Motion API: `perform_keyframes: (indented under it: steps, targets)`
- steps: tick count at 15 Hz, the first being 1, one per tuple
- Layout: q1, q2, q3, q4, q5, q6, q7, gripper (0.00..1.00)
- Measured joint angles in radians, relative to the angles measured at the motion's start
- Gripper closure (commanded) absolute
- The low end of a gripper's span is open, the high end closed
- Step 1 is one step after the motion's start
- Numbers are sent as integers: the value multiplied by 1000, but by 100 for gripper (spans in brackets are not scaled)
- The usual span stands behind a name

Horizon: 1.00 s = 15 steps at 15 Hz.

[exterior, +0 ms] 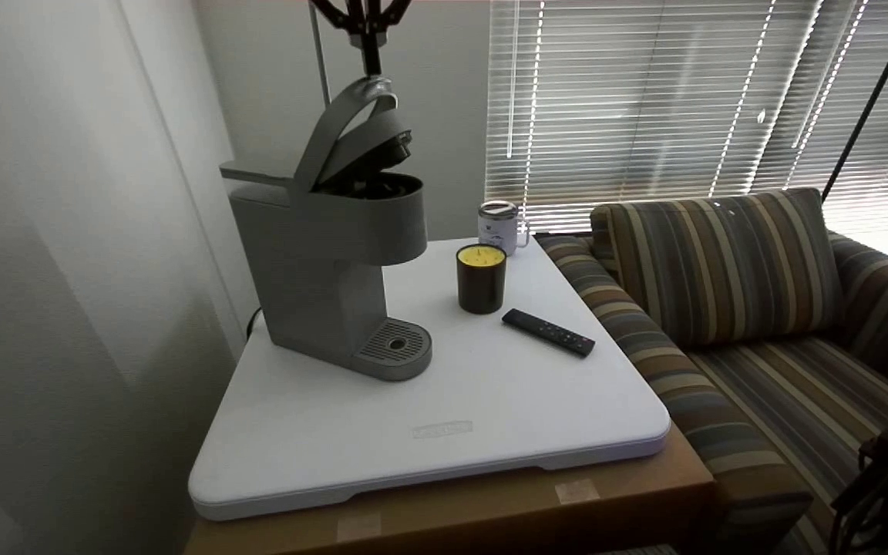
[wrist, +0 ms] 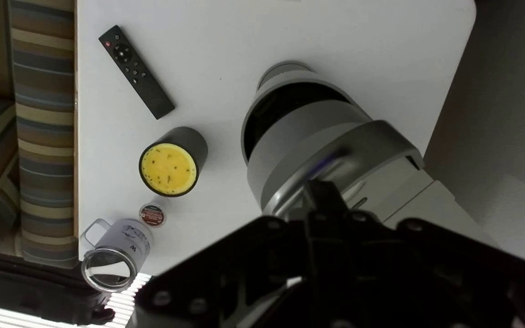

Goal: Close the lid of the coffee maker

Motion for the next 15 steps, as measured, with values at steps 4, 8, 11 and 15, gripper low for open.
perform_keyframes:
  steps: [4, 8, 11, 15]
  targets:
    - [0, 4, 0, 0, 0, -3, 3, 100]
    - [-2, 10, -1, 5, 2, -27, 16, 100]
    - [-6, 23, -5, 16, 2, -74, 38, 100]
    - [-22, 39, -6, 18, 3, -120, 74, 100]
